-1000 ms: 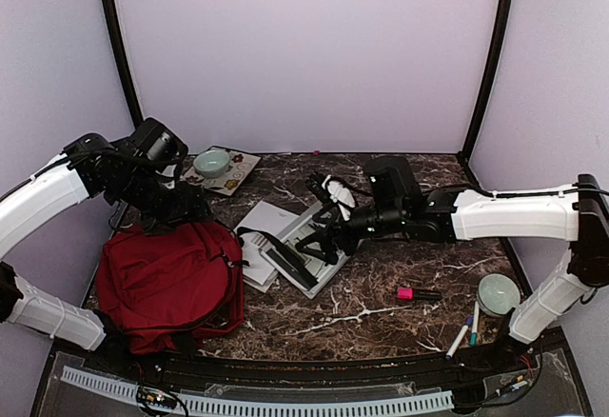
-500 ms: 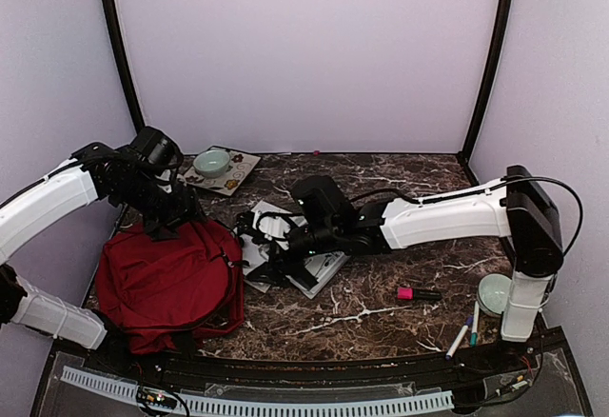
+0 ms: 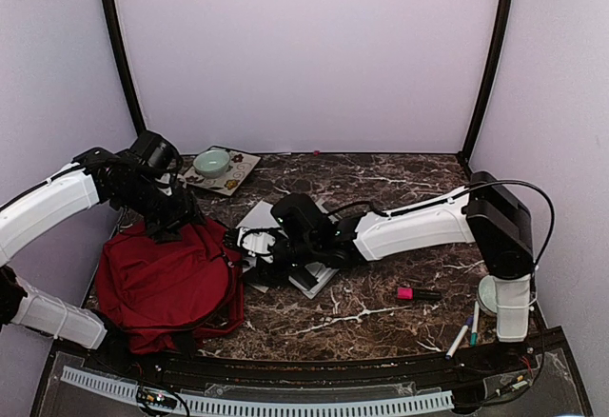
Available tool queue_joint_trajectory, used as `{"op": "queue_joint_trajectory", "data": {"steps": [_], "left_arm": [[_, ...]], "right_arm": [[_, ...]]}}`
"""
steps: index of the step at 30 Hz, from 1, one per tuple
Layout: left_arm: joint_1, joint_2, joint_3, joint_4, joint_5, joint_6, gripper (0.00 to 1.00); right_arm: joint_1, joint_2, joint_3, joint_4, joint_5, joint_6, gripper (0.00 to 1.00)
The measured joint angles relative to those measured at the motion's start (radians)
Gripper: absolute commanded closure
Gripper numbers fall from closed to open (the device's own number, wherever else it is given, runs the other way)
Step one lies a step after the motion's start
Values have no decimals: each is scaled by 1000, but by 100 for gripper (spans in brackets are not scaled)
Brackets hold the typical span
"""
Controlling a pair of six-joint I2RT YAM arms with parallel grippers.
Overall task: Pack the student bag
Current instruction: Pick up the largest pocket of the bag from the student bag.
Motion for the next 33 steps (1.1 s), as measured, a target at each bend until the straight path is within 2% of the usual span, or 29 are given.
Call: {"op": "queue_joint_trajectory", "data": {"steps": [5, 7, 10, 17, 25, 33], "left_arm": [[5, 0, 0, 0, 4, 4, 34], [5, 0, -2, 0, 4, 7, 36], [6, 0, -7, 1, 5, 15, 45], [10, -6, -9, 17, -19, 6, 46], [11, -60, -74, 93, -21, -72, 48], [11, 13, -143, 192, 74, -137, 39]], "right_arm": [[10, 19, 21, 23, 41, -18, 57], [13, 19, 21, 39, 59, -24, 66], [21, 19, 21, 65, 85, -32, 81], [54, 19, 22, 72, 128, -42, 96], [78, 19, 26, 54, 163, -32, 98], [92, -9, -18, 76, 198, 39, 100]]}}
